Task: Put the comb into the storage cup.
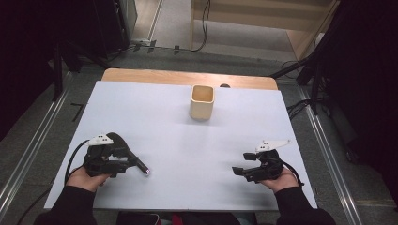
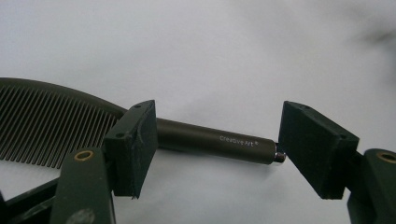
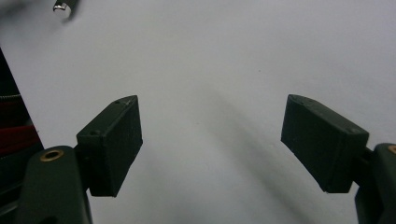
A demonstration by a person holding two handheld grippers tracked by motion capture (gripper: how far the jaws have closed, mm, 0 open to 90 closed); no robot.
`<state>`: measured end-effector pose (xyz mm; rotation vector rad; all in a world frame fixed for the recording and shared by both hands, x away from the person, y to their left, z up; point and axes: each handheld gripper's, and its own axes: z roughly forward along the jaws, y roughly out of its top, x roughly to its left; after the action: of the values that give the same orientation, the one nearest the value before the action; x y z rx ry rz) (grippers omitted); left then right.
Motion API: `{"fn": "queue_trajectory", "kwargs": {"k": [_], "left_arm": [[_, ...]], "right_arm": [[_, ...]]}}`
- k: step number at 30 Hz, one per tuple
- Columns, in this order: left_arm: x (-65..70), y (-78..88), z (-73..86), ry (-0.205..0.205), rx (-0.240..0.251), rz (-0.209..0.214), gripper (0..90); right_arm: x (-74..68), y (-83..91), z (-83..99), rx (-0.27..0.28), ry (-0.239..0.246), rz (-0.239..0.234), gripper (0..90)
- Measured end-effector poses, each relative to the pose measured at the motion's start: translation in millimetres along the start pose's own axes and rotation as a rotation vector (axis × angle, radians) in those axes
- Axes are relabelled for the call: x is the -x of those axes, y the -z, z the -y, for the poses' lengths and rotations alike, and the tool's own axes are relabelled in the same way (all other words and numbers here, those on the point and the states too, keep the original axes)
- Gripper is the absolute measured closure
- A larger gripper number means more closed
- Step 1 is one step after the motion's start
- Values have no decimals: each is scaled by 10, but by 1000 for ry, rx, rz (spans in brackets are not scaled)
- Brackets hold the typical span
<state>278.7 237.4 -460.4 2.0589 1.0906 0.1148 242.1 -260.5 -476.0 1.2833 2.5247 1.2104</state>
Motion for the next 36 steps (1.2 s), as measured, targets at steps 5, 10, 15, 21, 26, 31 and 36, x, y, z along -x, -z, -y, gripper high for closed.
{"fn": "queue_trajectory", "kwargs": {"k": [5,10,15,21,26,31,36], "left_arm": [[4,-2,-3,-3,-5,5,288],[26,-28,-1,-17,-20,23,288],[47,-39,-5,-30,-23,40,288],[48,-40,-5,-31,-25,44,288],[49,-41,-8,-32,-28,43,288],[45,-48,-15,-32,-25,45,288],[51,-46,-14,-32,-27,45,288]], "right_arm": [[14,7,4,2,-8,13,188],[22,2,2,-1,-11,19,188],[21,-1,6,-9,-17,21,189],[24,-17,7,-17,-17,21,189],[25,-13,7,-16,-17,13,196],[29,-24,9,-27,-23,18,196],[29,-24,12,-25,-26,21,196]]}}
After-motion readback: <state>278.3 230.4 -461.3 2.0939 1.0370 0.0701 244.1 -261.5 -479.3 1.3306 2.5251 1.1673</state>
